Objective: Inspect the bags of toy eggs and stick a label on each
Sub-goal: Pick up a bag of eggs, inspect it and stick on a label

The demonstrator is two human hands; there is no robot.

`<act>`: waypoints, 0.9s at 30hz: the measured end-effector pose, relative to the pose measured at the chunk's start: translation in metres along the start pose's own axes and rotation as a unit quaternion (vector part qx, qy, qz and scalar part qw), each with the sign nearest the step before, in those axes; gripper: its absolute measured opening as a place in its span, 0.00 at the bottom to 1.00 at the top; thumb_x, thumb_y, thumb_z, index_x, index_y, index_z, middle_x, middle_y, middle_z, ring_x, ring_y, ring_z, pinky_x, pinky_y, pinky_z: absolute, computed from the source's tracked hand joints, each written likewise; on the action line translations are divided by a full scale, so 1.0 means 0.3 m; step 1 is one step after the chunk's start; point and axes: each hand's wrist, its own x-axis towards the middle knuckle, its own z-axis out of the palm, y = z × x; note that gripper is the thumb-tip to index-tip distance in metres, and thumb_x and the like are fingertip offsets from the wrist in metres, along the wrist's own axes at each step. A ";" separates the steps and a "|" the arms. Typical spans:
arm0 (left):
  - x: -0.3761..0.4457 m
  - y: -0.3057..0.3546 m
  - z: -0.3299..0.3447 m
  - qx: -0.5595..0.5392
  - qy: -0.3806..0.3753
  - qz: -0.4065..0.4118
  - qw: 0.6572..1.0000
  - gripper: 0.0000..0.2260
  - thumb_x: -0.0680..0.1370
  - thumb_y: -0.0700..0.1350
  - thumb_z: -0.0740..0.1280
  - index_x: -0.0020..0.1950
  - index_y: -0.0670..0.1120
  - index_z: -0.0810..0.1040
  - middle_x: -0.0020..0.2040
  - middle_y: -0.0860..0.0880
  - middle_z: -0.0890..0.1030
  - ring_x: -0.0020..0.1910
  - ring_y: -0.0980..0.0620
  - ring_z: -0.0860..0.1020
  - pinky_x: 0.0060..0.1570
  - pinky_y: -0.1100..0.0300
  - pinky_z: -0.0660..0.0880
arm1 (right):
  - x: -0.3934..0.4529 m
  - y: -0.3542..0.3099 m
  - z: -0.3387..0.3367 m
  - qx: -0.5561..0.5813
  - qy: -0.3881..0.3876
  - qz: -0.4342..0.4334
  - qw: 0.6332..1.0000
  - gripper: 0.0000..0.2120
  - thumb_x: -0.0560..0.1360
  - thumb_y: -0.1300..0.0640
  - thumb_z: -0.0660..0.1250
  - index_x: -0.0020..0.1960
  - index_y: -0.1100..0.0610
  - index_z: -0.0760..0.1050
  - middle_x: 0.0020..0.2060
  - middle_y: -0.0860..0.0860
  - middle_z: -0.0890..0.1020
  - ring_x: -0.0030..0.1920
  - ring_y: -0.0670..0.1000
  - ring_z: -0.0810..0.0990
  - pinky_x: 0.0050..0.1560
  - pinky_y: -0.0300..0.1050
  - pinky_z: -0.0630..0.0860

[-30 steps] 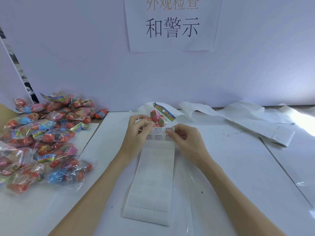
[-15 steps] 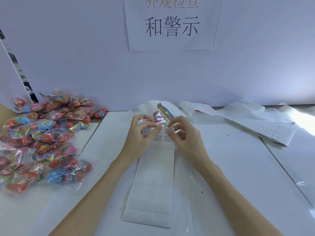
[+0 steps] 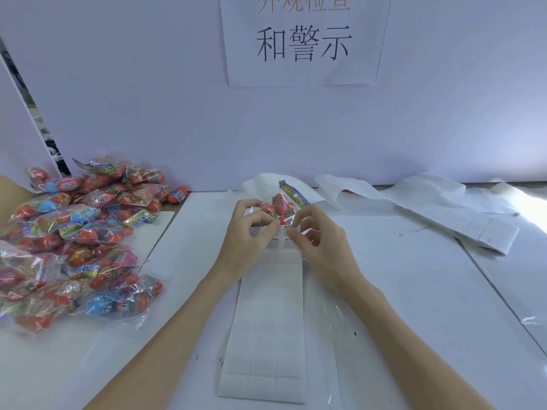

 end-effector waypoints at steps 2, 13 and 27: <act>0.002 -0.002 -0.001 0.004 0.004 0.003 1.000 0.05 0.80 0.39 0.72 0.45 0.42 0.86 0.64 0.50 0.73 0.60 0.59 0.79 0.59 0.70 0.71 | -0.002 -0.002 -0.002 0.002 -0.001 -0.002 1.000 0.09 0.80 0.58 0.72 0.52 0.47 0.73 0.40 0.45 0.81 0.31 0.47 0.75 0.36 0.36 0.70; 0.006 -0.006 -0.004 0.000 0.007 0.008 1.000 0.05 0.80 0.39 0.73 0.44 0.41 0.85 0.63 0.49 0.74 0.56 0.68 0.77 0.56 0.73 0.70 | -0.006 -0.012 0.002 -0.010 0.008 0.006 1.000 0.12 0.80 0.57 0.72 0.57 0.42 0.74 0.39 0.47 0.82 0.30 0.47 0.75 0.34 0.34 0.69; 0.020 -0.021 -0.010 -0.022 0.026 -0.025 0.999 0.06 0.80 0.42 0.72 0.44 0.45 0.85 0.63 0.52 0.73 0.64 0.65 0.74 0.66 0.57 0.73 | 0.000 -0.023 0.005 -0.069 0.040 -0.037 0.996 0.09 0.78 0.62 0.73 0.50 0.49 0.84 0.56 0.41 0.80 0.47 0.44 0.85 0.34 0.35 0.75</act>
